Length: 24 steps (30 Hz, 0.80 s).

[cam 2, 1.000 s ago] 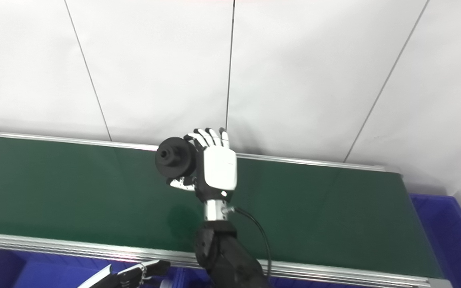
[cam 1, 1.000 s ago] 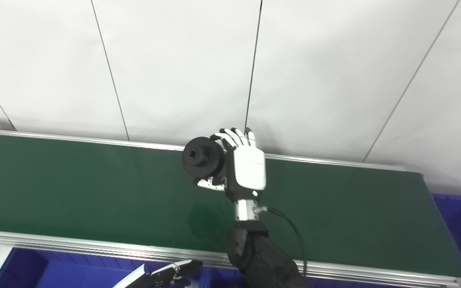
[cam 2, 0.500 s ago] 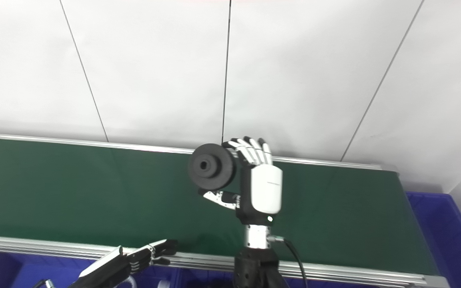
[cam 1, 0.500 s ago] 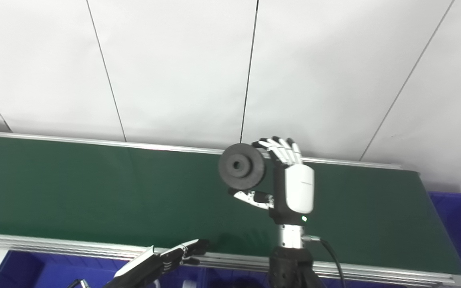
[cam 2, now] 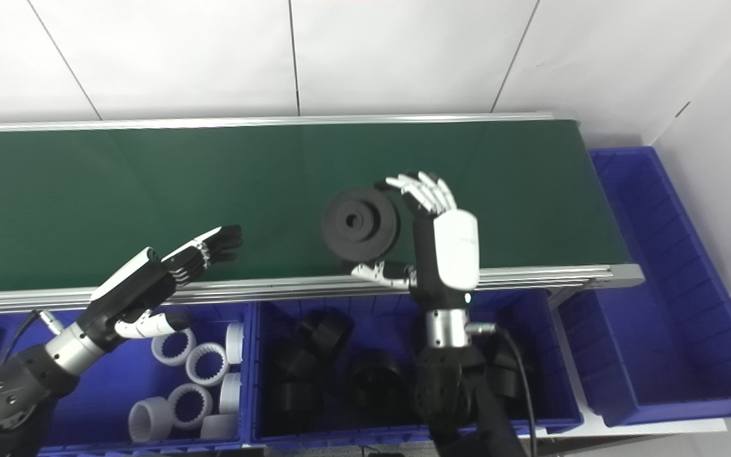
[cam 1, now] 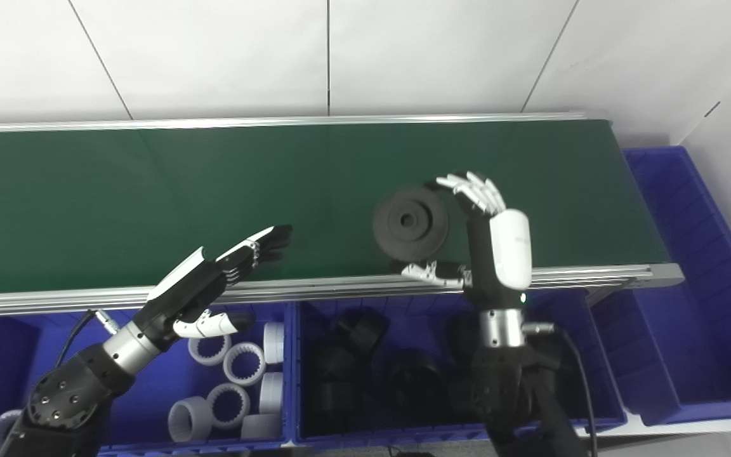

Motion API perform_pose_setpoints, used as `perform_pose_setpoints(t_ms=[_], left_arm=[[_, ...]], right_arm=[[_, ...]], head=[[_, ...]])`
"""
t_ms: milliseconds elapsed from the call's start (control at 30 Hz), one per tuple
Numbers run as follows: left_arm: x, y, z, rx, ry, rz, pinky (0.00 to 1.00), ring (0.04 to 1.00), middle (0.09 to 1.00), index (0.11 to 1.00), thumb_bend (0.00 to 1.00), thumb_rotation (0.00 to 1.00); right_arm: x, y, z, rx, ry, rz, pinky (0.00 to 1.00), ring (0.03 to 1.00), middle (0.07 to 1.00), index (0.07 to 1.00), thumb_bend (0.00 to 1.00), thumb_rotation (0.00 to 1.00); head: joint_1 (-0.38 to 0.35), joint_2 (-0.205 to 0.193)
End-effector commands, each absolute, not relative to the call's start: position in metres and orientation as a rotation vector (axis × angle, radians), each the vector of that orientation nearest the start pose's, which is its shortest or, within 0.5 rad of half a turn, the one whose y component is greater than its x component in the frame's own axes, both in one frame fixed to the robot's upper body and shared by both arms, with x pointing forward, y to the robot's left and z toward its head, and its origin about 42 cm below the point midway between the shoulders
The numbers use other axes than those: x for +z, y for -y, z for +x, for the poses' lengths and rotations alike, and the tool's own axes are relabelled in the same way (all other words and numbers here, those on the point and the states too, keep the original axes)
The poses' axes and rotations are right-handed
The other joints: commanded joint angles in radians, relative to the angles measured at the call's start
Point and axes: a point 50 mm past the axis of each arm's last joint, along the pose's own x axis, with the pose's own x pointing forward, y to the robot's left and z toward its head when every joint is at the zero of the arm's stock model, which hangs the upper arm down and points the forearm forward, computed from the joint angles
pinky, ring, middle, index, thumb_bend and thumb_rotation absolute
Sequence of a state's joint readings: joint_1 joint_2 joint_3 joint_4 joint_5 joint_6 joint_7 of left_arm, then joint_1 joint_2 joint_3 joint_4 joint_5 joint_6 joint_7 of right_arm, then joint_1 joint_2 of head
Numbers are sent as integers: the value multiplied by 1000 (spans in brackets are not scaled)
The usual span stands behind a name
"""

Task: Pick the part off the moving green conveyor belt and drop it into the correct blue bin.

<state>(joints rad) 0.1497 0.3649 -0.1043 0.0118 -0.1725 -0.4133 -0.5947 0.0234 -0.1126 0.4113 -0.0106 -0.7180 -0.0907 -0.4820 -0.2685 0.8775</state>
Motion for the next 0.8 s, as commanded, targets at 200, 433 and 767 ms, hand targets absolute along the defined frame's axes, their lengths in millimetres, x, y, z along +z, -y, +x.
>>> perform_pose_setpoints(t_ms=[200, 433, 767], left_arm=[[102, -285, 215, -688, 209, 242, 925, 966, 986, 959, 464, 716], [102, -286, 210, -676, 200, 238, 919, 964, 982, 956, 465, 715], [109, -288, 207, -671, 190, 239, 928, 968, 983, 955, 483, 710]], right_arm=[[103, 147, 221, 54, 416, -684, 871, 833, 743, 486, 524, 137], [92, 147, 197, 123, 350, -722, 864, 835, 745, 486, 524, 138], [55, 132, 169, 257, 267, -774, 829, 823, 731, 485, 524, 136]], head=[[26, 7], [43, 10], [70, 23]])
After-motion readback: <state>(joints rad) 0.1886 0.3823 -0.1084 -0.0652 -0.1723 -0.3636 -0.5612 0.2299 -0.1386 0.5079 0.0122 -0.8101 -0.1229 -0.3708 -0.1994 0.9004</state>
